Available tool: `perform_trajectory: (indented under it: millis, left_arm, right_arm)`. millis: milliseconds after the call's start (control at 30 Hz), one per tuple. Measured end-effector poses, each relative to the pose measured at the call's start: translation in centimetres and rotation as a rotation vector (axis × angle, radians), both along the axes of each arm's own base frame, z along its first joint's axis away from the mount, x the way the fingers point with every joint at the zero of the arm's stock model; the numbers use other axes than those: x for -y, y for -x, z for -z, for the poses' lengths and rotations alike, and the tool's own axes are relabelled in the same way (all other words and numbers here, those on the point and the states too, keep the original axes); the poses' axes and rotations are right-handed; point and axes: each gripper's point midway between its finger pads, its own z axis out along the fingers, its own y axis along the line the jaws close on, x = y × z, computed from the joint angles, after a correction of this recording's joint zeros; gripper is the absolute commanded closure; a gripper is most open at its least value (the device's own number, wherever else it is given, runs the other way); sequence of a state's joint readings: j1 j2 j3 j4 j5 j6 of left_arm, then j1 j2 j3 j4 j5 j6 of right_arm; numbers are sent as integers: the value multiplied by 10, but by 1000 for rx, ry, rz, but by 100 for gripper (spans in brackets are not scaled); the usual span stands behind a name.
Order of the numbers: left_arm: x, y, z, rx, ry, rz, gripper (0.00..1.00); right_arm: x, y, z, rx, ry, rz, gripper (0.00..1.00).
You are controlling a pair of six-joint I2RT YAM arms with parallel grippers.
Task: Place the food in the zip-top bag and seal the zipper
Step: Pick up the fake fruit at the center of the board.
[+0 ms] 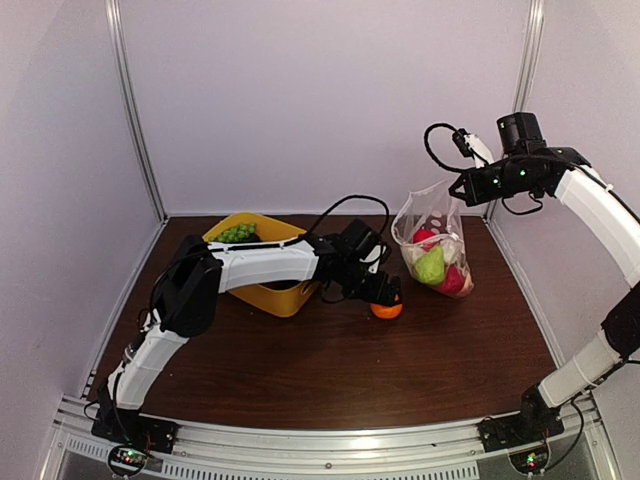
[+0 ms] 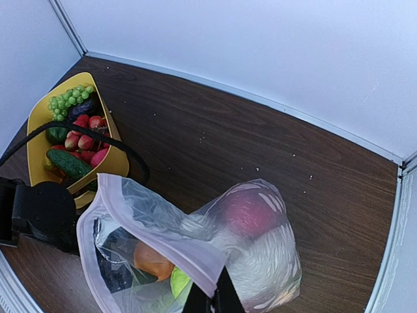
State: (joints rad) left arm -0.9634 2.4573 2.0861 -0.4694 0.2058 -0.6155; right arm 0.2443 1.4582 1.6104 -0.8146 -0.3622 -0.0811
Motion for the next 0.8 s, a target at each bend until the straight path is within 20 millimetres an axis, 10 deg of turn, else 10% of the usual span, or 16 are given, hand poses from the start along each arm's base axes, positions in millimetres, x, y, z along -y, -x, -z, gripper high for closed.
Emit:
perform_trajectory:
  millis: [233,500,800]
  left_arm:
    - [2,6,24,-58,-9,3,42]
    - [-15,14,10,-30,-36,21,49]
    - [-63,31,-144,159,123,-22,49]
  right_arm:
    - [0,0,0,0,0,0,100]
    - [0,0,0,0,0,-1,100]
    - [-2,1,0,-2,-5,-8,100]
